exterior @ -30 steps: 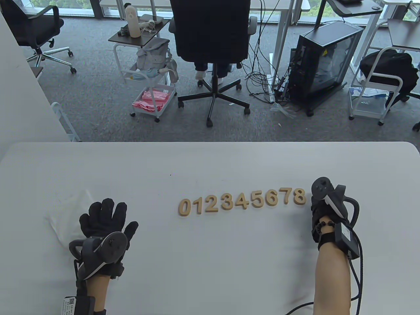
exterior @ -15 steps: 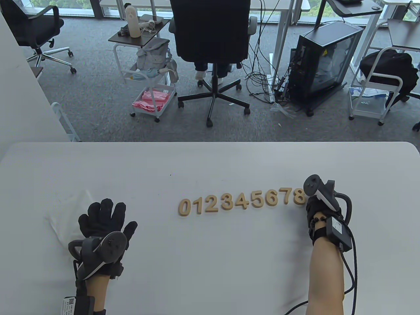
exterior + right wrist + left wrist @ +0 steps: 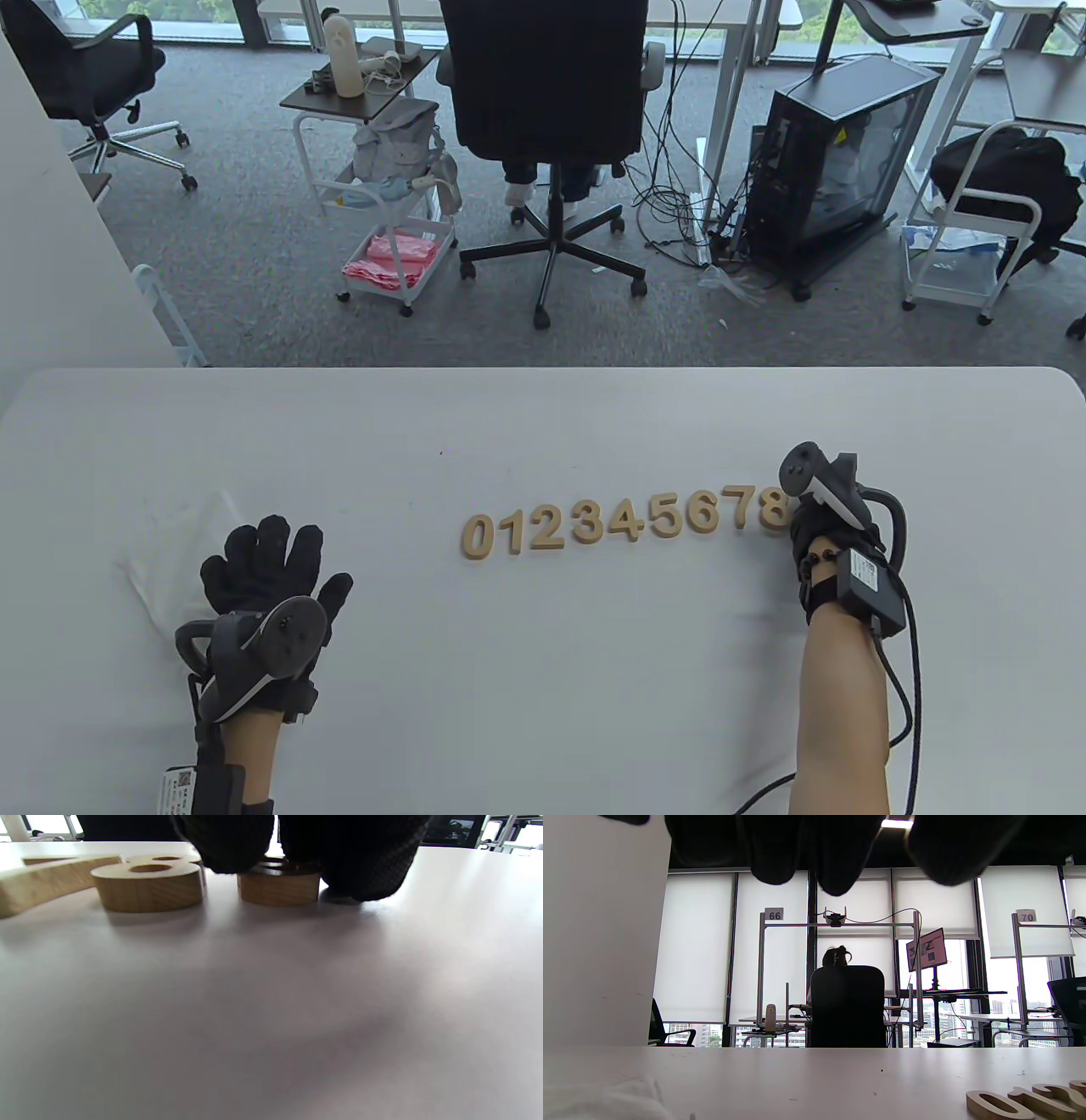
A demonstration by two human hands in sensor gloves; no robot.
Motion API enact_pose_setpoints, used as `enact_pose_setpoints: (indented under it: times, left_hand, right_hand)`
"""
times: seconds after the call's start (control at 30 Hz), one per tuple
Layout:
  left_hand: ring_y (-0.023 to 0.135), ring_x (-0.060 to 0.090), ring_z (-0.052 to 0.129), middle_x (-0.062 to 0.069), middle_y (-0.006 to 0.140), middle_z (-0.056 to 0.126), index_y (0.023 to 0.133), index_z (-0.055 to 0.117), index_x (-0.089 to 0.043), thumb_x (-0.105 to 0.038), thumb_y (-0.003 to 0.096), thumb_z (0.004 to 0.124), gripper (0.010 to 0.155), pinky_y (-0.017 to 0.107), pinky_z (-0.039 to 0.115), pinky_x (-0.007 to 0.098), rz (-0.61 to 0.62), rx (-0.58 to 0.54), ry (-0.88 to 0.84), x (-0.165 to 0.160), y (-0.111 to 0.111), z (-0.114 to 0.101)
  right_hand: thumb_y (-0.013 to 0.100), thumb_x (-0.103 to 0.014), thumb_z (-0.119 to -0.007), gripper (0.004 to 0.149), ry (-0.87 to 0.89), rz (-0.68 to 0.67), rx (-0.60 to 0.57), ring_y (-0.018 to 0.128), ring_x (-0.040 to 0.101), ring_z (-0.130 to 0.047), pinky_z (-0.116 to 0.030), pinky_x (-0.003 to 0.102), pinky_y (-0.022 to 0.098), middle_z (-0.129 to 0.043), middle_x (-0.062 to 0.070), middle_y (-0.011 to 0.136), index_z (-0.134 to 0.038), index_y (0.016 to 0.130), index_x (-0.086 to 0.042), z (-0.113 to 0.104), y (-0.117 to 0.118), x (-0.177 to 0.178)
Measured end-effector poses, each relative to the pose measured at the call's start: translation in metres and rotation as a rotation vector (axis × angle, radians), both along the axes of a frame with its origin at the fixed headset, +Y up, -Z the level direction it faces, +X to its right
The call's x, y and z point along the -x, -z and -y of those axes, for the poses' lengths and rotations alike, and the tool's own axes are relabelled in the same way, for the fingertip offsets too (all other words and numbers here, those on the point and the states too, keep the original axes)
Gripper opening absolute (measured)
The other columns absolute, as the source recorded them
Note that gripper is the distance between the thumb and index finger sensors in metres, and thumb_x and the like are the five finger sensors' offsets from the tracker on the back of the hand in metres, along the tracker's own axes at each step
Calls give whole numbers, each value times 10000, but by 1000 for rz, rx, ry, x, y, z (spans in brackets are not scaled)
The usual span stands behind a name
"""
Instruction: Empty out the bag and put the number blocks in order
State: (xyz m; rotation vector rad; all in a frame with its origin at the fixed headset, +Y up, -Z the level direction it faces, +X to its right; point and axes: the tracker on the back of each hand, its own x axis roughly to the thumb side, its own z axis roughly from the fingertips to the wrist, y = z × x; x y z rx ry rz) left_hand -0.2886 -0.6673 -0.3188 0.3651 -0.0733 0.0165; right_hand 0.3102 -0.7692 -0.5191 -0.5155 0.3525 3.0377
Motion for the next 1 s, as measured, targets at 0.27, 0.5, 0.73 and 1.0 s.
enact_pose_setpoints:
  times: [0.27, 0.5, 0.73, 1.0]
  left_hand:
    - [995, 651, 613, 287, 1136, 586, 1075, 682, -144, -536, 516, 719, 684, 641, 471, 821, 14, 26, 6, -4, 2, 3]
    - [1002, 660, 598, 292, 1145, 566, 1106, 625, -141, -545, 521, 710, 716, 644, 482, 816, 65, 98, 15, -18, 4, 9]
    - [1011, 713, 488, 318, 1172, 456, 1168, 441, -116, -569, 535, 674, 813, 648, 458, 824, 115, 254, 28, -34, 9, 21]
    - [989, 765, 318, 379, 1161, 252, 1171, 197, -92, -593, 549, 637, 911, 645, 392, 841, 164, 416, 76, -51, 14, 34]
  right_hand:
    - [532, -255, -707, 599, 98, 48, -71, 910, 431, -777, -783, 486, 675, -485, 242, 1117, -478, 1078, -167, -10, -9, -13]
    - [539, -338, -709, 637, 150, 9, -164, 955, 501, -677, -692, 594, 696, -490, 267, 1120, -469, 1095, -144, -29, -40, -10]
    - [540, -363, -708, 642, 154, -100, -229, 952, 534, -666, -670, 624, 695, -509, 285, 1114, -500, 1096, -119, -41, -97, 17]
    - [537, -371, -711, 628, 71, -274, -300, 954, 553, -656, -662, 643, 691, -534, 282, 1111, -553, 1086, -111, -53, -155, 75]
